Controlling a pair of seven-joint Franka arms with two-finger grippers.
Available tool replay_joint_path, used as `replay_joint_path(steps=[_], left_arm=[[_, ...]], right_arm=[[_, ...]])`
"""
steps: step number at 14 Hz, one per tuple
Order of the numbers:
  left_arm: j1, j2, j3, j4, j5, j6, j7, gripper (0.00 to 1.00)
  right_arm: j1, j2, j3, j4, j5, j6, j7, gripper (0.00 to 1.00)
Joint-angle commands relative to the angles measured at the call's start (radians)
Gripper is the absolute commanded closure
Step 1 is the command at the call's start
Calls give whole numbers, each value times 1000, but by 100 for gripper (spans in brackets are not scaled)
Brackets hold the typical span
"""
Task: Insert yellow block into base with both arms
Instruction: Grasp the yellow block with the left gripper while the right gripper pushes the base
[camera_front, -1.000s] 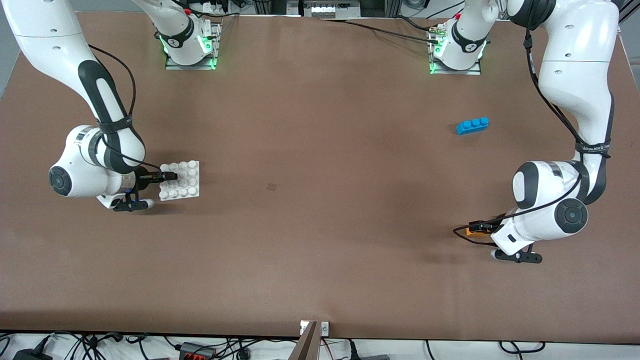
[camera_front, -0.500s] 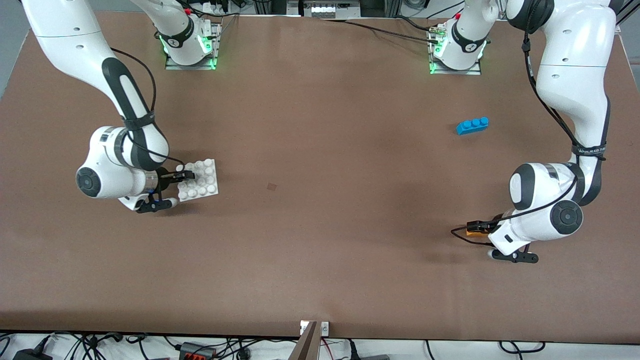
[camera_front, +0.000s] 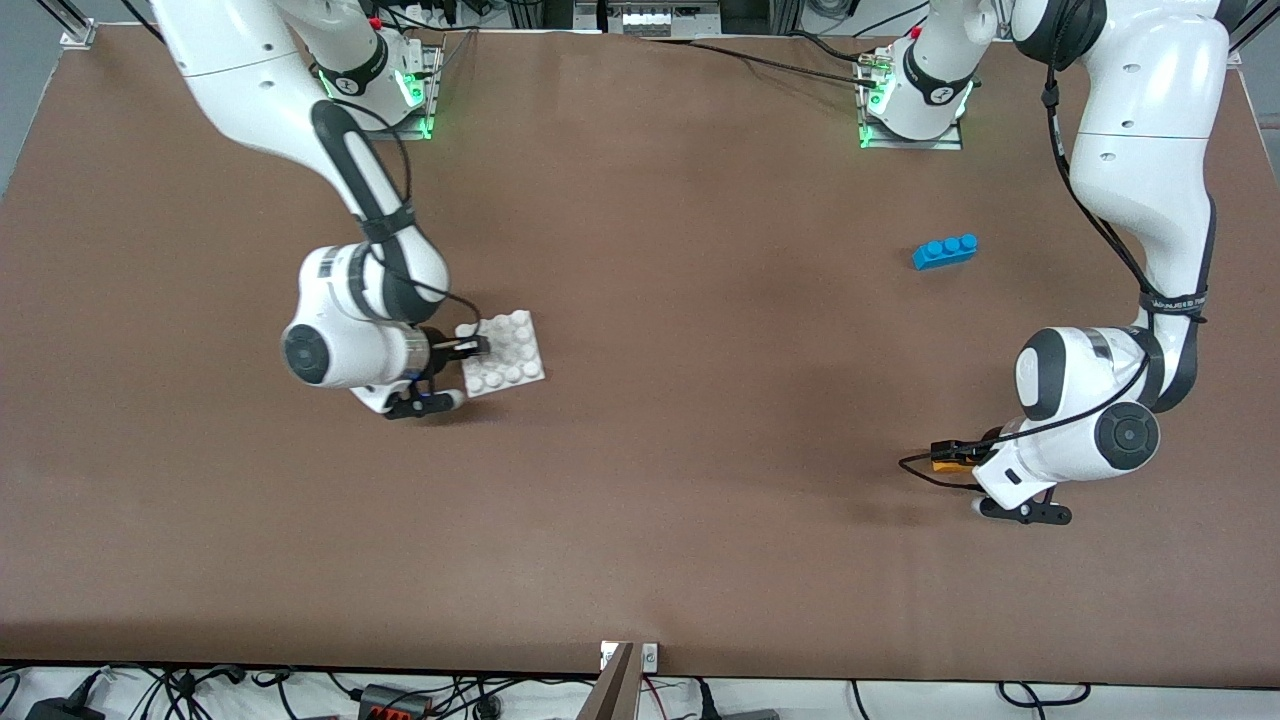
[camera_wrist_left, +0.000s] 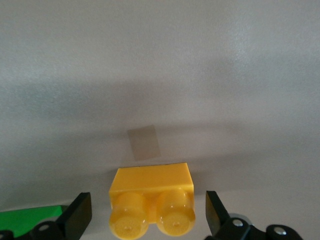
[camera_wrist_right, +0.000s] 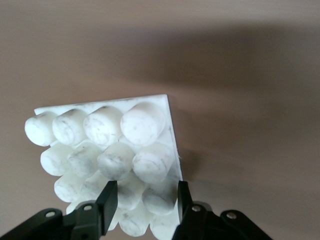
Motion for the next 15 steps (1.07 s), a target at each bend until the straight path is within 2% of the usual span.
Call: replay_joint_path(steps=[1,4,8,12,15], left_arm=[[-1,-6,-2,-19,1,19,15,0],[8,-9,-17,-27,1,15,15,5],[8,-9,-18,-30,0,15,15,23],[8,-14,-22,-30,0,10,14,38],[10,-23,-37,-29,0,-10,9,43]], right_arm=[[105,87,-6,105,24,22,138,46],[196,114,-4,158,24,47,326,46],[286,146,-4,224,24,48,565,47],[337,151,-4,252,22,50,624,47],[360,160,-6,281,19,50,638,47]])
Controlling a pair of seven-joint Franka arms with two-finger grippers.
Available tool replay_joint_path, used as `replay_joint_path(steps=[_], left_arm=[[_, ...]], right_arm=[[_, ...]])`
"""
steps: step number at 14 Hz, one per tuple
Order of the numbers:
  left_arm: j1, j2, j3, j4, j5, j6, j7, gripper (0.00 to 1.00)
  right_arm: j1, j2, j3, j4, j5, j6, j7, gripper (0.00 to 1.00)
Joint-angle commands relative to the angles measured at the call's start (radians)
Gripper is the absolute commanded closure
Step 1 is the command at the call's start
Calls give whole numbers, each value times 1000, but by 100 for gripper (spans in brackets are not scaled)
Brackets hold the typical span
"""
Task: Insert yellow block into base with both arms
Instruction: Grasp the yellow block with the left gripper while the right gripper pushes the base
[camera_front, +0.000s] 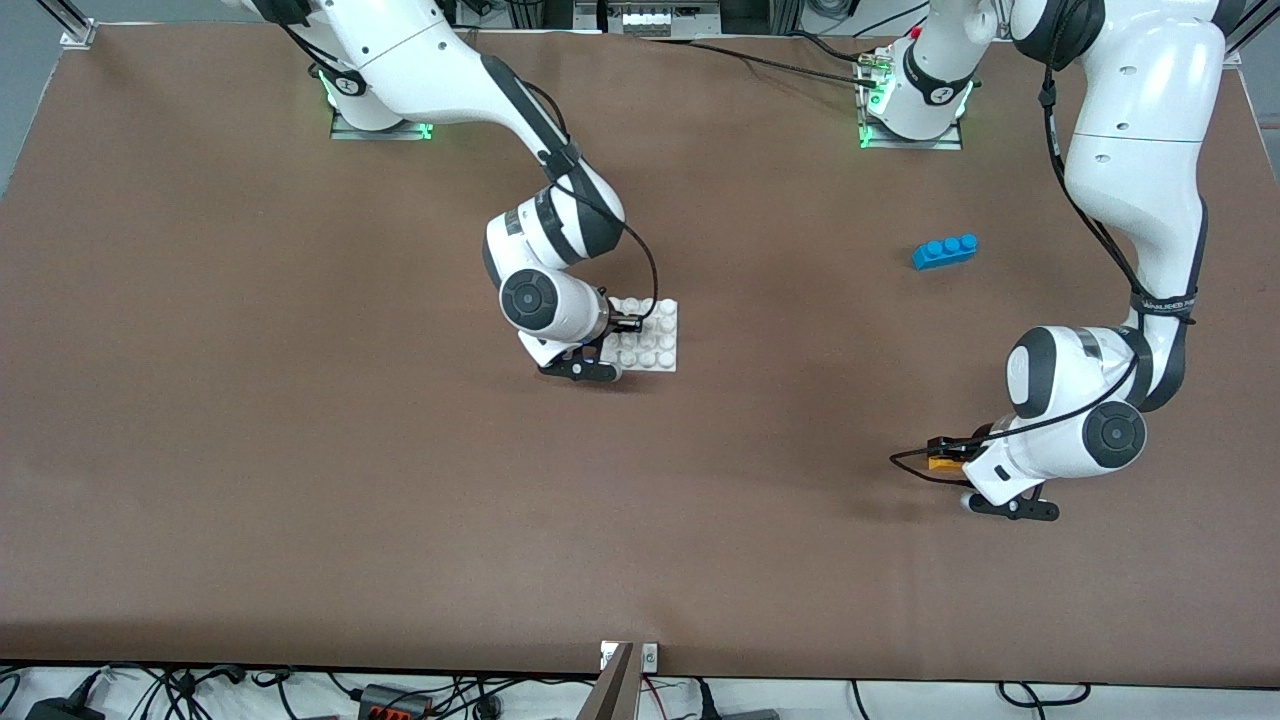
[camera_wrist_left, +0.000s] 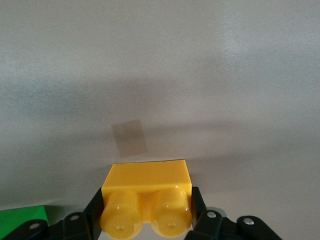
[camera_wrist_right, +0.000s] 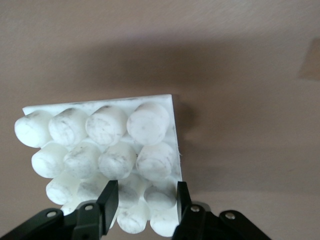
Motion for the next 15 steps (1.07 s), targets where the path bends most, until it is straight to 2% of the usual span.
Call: replay_joint_path(steps=[1,3,6,8,9,10,12,14,15], left_arm=[[13,-32,-31,-11,0,-38,11,43],[14,-61,-51,-10,-3,-89,5,43],[14,-102,-65,-4,-45,-158,4,43],[17,-127,-91,-4,-46,-181,11,43],[16,-139,-114,-2,-46,-201,6,43],[14,-153,-132,-2,-46,-220,-6,43],[13,-167,-170,-2,-51,-238,-72,43],[10,-167,-213,0,-49,-234,-83,42],[1,-167,-227,1,-51,-229,-89,43]], right_arm=[[31,28,-9,47,10,1,13,46],[31,25,-9,62,4,0,7,44],[11,-10,-20,101,-51,-34,-7,34],[-12,-82,-43,107,-109,-142,-13,13],[-21,-137,-61,104,-167,-190,-28,0],[-25,-180,-78,101,-216,-262,-40,0],[-47,-244,-182,102,-284,-431,-82,0],[-81,-315,-228,102,-300,-499,-299,0],[-108,-350,-271,104,-295,-550,-414,0]])
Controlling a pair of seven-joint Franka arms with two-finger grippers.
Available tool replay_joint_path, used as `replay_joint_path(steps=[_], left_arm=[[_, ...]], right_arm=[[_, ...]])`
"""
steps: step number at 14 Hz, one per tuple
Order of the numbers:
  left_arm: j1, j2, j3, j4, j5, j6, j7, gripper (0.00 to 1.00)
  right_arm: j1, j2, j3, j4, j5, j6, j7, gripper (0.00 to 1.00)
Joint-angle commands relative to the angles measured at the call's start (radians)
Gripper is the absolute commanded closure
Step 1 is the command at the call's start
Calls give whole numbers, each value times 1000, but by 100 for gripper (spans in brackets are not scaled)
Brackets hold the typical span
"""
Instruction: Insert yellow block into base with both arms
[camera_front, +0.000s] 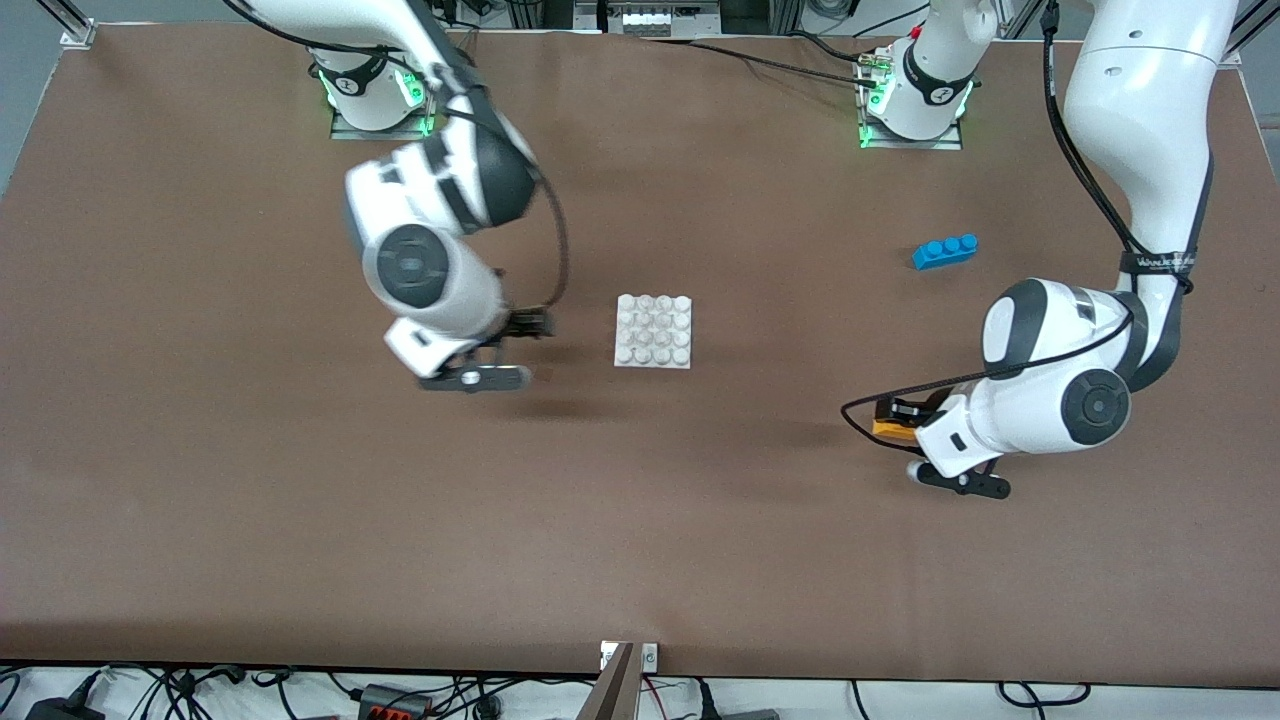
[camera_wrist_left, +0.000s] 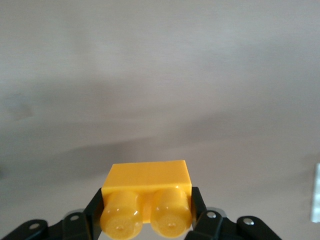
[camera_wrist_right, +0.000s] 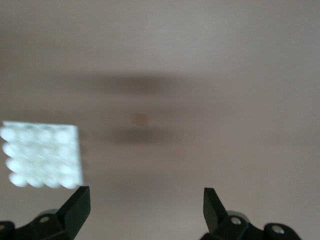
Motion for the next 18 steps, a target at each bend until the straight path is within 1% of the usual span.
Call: replay_joint_path(steps=[1,2,4,5,7,8,9,10,11,12,14,15,16,17,18], left_arm=[[-11,-13,-41,-7,-14,-6,-27,43],[-31,-8,-52,-1,-16,-4,-74,43],[-101,12,-52,28,-16,-1,-192,43],[-129,18,-54,32,-16,-1,-235,43],[-187,53,-51,76,-11,2,-325,43],[-212,64,-51,84,-11,17,-368,43],[-236,69,-51,82,-7,51,-392,42],[-278,70,-51,79,-10,95,-396,42],[-305,70,-48,72,-7,134,-403,45],[-312,67,-48,56,-5,163,-410,49],[-339,43,-42,-11,-13,221,-412,56],[-356,33,-40,-39,-14,237,-415,56],[-372,33,-40,-44,-11,238,-435,56],[-387,36,-40,-48,-4,240,-474,56],[-390,40,-43,-53,-1,251,-499,56]], right_arm=[[-68,-113,-77,-27,-10,-150,-251,0],[-98,-146,-104,-24,-17,-234,-311,0],[-144,-177,-199,-5,-16,-398,-378,0],[-154,-196,-235,39,-17,-435,-422,0],[-158,-205,-316,105,-17,-433,-488,0],[-176,-237,-324,110,-16,-401,-504,0],[-223,-298,-312,98,-11,-370,-495,0],[-271,-335,-274,73,-16,-362,-498,0],[-346,-358,-216,64,-30,-362,-496,0],[-436,-389,-135,50,-49,-358,-499,0],[-585,-465,55,-34,-153,-339,-499,0],[-669,-508,164,-89,-196,-306,-498,0],[-747,-550,252,-158,-203,-273,-489,0],[-780,-582,280,-215,-201,-243,-487,0],[-780,-601,280,-247,-198,-221,-484,0]])
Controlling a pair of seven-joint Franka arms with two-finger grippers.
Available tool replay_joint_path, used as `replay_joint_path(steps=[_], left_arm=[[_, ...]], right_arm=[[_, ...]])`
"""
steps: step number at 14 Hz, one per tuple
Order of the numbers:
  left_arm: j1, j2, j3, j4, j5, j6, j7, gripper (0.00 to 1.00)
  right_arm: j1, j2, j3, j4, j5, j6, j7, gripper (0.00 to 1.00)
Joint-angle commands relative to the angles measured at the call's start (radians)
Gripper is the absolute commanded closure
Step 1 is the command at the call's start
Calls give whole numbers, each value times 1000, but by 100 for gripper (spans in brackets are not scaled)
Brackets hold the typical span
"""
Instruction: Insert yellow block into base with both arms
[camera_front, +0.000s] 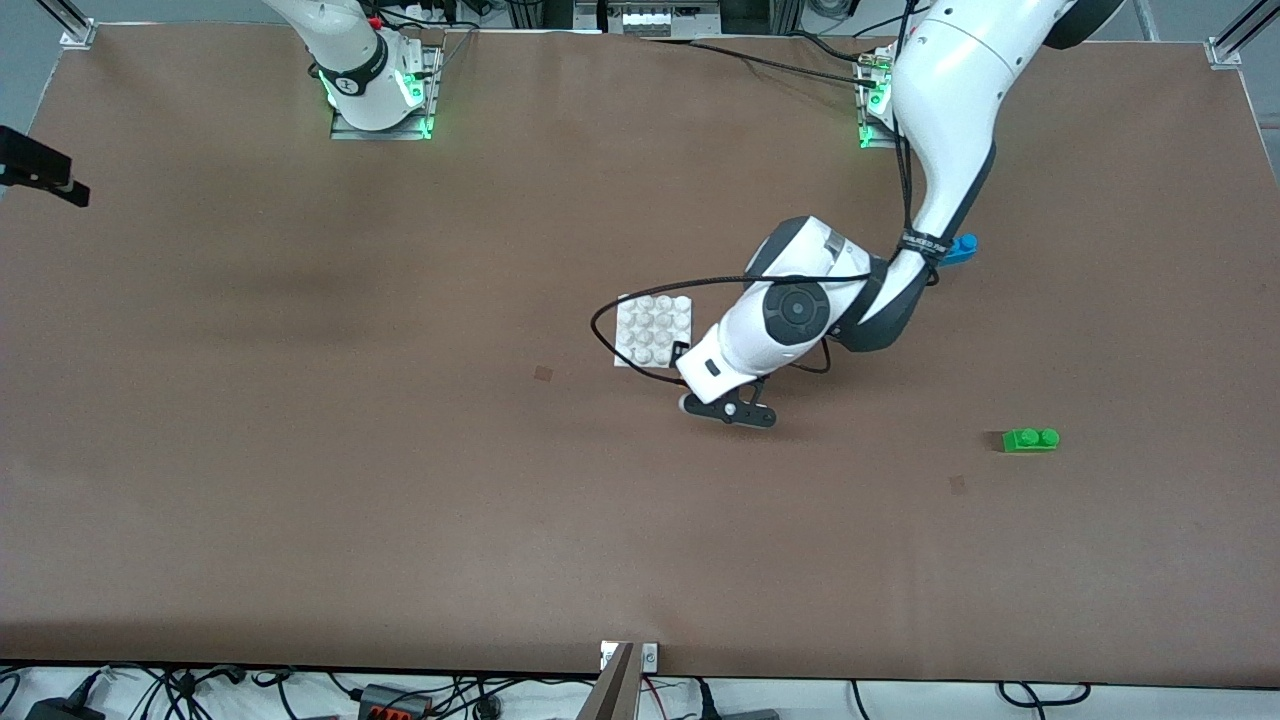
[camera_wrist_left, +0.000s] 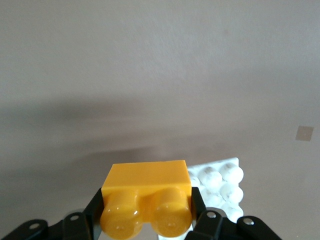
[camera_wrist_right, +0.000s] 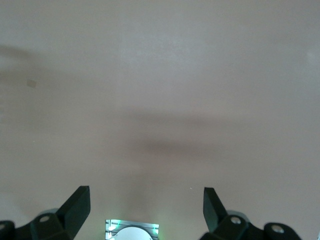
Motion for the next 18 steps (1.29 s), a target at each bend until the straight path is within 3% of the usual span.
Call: replay_joint_path(steps=[1,4,5,8,12,14,18], left_arm=[[-23,-26,6,-66,1,68,-55,56],[-22,-142,4,-309,-3,262,-60,57],[-22,-173,1,-344,-5,258,-62,57],[-52,-172,-47,-345,-2,226,-121,57],[-139,-138,-41,-332,3,223,-206,57],[-158,-98,-28,-304,14,223,-207,57],[-166,-79,-10,-286,83,221,-209,57]], right_arm=[[-53,-95,55,-144,-11,77,4,0],[-46,-90,55,-133,-17,97,4,0],[-44,-93,54,-133,-17,91,7,0],[-11,-102,29,-124,-10,87,7,0],[14,-87,14,-108,-11,87,7,0],[22,-41,-17,-67,30,107,7,0],[65,-43,-27,-70,40,136,7,0]])
